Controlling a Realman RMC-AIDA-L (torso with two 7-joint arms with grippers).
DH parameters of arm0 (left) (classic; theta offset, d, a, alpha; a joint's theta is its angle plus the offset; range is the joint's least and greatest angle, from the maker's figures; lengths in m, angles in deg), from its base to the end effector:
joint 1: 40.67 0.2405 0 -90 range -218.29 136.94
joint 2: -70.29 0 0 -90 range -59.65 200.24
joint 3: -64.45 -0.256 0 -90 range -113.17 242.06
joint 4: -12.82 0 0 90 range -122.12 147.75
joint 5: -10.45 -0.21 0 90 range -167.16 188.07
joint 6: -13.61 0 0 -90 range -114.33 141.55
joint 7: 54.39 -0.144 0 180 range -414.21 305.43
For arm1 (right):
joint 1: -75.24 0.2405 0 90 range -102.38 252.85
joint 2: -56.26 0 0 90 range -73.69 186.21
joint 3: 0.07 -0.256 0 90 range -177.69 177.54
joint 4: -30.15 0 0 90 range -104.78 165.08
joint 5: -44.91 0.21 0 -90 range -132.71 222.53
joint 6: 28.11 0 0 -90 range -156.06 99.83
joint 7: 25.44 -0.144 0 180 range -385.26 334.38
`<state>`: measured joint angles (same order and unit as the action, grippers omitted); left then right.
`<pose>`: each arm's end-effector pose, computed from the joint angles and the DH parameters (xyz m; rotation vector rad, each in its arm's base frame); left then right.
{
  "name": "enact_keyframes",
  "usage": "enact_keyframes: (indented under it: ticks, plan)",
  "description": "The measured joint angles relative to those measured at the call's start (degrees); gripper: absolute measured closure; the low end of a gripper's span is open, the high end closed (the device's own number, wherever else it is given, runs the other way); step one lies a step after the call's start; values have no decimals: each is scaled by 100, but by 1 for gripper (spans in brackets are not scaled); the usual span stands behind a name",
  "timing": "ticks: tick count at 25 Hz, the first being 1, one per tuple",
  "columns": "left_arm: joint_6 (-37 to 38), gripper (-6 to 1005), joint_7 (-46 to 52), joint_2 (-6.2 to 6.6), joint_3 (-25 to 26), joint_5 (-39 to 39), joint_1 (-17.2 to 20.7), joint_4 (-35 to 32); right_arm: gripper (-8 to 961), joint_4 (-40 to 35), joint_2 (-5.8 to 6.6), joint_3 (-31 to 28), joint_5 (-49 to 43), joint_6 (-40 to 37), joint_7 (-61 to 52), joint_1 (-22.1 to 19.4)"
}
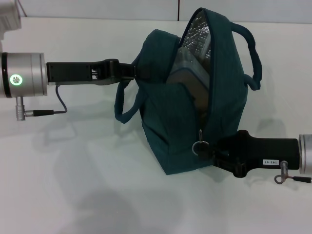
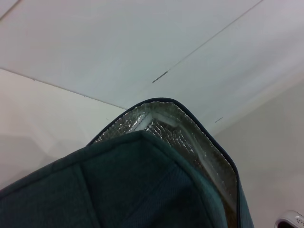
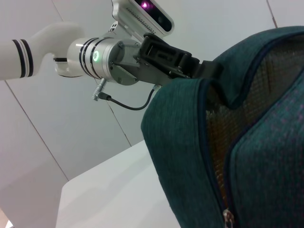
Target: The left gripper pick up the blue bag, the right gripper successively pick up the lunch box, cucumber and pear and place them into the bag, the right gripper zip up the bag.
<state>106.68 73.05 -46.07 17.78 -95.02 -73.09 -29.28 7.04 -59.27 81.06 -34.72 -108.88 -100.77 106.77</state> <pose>-0.2236 0.3470 0.0243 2.5444 1.5701 0.9035 0.2391 0.3053 -0.0666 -2.9219 0.6980 0.7979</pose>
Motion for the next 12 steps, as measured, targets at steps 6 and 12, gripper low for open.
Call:
enact_keyframes:
  ticks: [6,12]
  plan:
    - [0,862,0,0,0,0,-2,0,869,0,-20,-14,3,63,0,-3]
    - [2,862,0,0,0,0,5,0,892,-18,-22,-11,10,121,0,-21]
